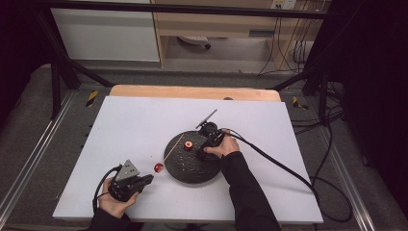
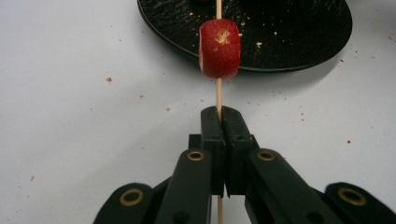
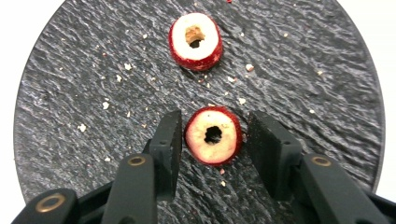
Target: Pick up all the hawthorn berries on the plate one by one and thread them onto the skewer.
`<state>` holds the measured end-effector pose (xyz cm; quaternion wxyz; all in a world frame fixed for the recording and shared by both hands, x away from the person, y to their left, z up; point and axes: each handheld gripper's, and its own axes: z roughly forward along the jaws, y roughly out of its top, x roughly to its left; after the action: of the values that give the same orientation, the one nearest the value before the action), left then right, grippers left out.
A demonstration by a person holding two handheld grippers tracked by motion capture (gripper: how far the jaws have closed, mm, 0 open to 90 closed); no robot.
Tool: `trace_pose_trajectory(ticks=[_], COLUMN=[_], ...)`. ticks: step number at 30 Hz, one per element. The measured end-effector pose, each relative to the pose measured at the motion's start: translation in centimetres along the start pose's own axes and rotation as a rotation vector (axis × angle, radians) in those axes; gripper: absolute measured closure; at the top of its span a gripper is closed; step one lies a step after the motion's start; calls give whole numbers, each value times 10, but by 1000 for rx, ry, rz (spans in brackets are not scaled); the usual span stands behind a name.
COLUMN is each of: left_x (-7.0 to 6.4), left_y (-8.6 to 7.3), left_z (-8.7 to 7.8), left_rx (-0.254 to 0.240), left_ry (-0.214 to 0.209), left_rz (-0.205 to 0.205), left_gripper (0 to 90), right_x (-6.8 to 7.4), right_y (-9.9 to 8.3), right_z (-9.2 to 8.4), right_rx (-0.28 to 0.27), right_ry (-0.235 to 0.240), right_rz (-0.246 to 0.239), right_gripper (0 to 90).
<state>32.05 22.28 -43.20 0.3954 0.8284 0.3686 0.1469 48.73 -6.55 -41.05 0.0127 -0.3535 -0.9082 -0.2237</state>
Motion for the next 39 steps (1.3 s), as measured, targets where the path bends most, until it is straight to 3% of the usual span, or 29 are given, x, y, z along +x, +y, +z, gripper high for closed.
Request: trace_pose_trajectory(ticks=[10,15,26,39], left_x=[0,0,-2,-3], left_y=[0,0,0,0], left_z=[0,0,-1,0], left_rx=[3,0,-12,-13], left_ry=[-1,0,-1,-4], left_rz=[0,1,3,4], left_gripper=[884,883,884,883], right_x=[-2,1,10,6], right_y=[1,0,-7,-35], right_z=[0,-4,-24,-39], right_rx=[16,-4,-116,-297], right_ry=[15,16,38,96], right_rz=[9,18,49,148], right_gripper=[601,604,606,608])
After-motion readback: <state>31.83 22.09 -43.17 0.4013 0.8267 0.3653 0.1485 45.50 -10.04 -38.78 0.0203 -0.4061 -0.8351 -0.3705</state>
